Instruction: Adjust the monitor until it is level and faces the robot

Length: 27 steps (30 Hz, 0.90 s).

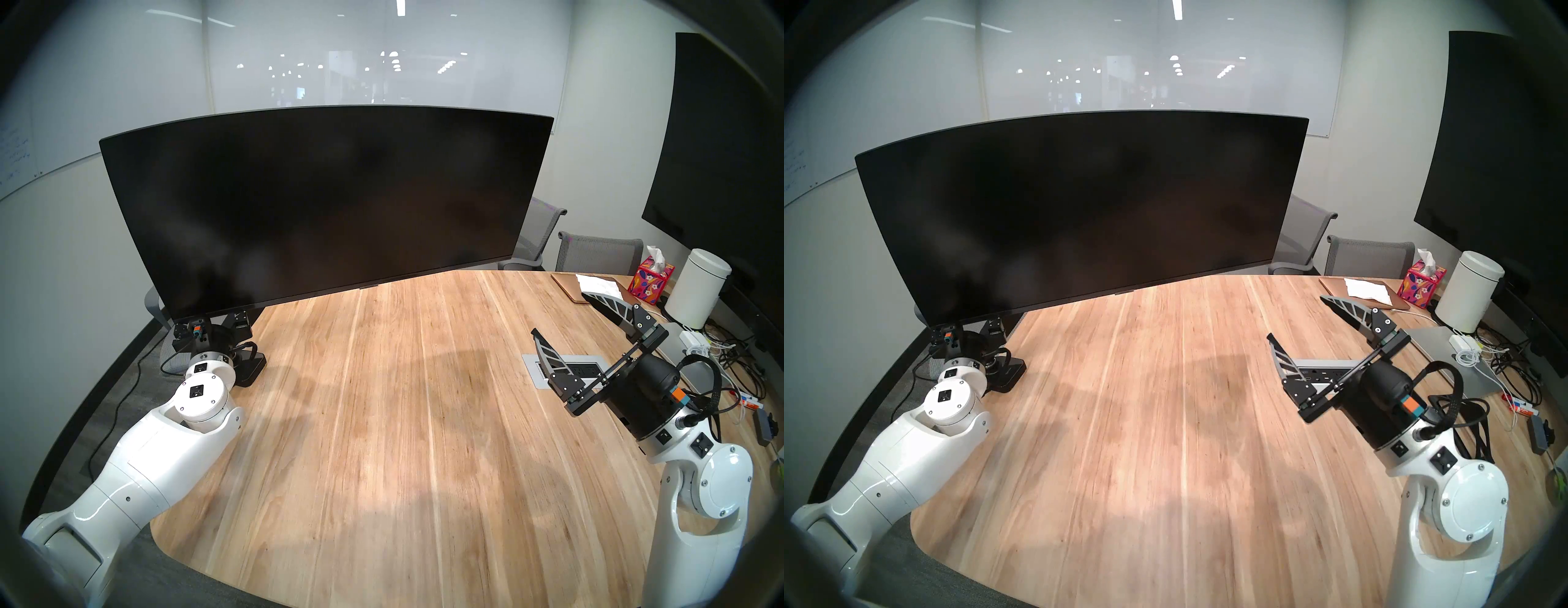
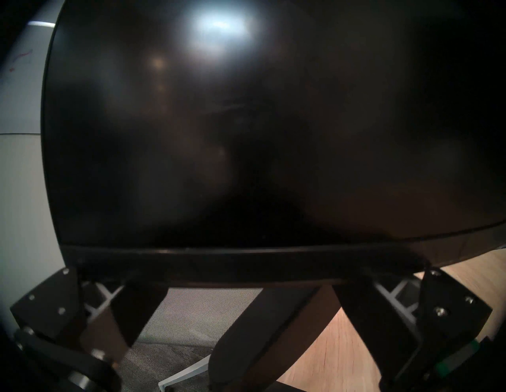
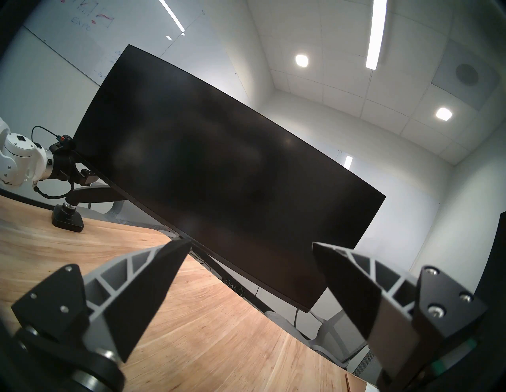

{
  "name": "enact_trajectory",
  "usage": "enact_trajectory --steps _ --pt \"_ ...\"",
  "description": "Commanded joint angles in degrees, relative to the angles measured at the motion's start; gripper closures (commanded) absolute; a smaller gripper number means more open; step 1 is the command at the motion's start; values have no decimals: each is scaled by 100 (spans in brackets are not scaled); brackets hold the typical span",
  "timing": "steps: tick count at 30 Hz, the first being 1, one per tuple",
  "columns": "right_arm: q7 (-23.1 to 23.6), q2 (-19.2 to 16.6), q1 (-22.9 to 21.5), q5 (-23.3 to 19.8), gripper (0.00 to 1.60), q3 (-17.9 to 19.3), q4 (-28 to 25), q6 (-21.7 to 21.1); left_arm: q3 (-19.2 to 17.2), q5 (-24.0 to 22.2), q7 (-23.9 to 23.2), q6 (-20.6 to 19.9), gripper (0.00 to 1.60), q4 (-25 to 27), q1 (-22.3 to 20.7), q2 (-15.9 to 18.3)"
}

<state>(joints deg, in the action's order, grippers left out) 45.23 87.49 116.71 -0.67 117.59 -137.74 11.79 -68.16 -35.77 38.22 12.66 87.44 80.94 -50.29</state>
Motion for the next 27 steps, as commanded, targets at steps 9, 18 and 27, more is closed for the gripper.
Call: enact_trajectory --steps 9,18,27 --pt "6 -10 -21 -22 0 -4 -84 15 -255 129 5 53 0 366 -537 174" --pt "6 -10 -21 -21 0 -4 -83 15 -279 117 8 31 0 378 -556 203" --pt "6 -10 -22 -20 0 -4 -83 15 -289 104 9 14 0 407 -584 226"
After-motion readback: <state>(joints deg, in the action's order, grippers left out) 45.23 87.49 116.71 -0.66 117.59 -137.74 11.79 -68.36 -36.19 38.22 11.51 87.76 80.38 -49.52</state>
